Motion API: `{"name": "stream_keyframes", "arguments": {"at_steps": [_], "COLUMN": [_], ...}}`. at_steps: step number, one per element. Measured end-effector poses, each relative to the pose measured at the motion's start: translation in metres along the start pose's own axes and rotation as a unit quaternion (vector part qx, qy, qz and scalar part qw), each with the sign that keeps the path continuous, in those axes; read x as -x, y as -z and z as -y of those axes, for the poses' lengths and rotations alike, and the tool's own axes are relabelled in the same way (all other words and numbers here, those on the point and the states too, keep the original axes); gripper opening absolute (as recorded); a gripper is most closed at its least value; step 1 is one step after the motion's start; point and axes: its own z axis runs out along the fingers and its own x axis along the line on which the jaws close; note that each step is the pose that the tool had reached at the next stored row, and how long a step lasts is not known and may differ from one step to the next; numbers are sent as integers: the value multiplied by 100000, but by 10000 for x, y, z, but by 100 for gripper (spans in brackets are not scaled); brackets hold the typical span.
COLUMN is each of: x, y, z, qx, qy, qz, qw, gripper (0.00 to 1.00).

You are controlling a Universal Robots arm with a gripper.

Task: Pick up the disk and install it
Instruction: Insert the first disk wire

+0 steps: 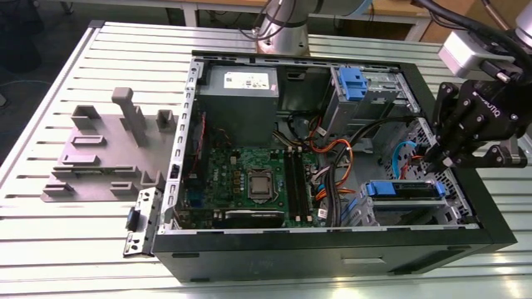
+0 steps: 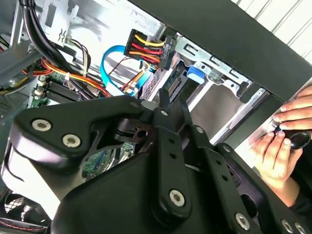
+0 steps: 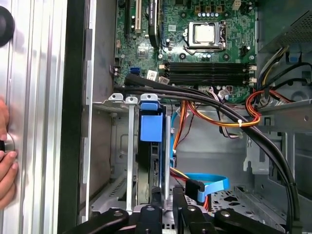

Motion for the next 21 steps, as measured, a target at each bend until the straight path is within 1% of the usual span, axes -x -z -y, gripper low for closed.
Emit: {"name": "stream_keyframes", "arguments": {"at_steps": [2, 7, 11, 15, 18, 21], "x": [8, 17, 17, 17, 30, 61], "y": [1, 5, 4, 4, 5, 8], "z": [13, 48, 60, 70, 88, 110], "qx": [9, 1, -77, -175, -184, -164], "qy": [17, 244, 1591, 3307, 3441, 3440], "qz": [-88, -158, -223, -304, -323, -378], "qw": [100000, 100000, 99987, 99945, 99940, 99940], "gripper": [24, 24, 24, 24, 24, 24]}}
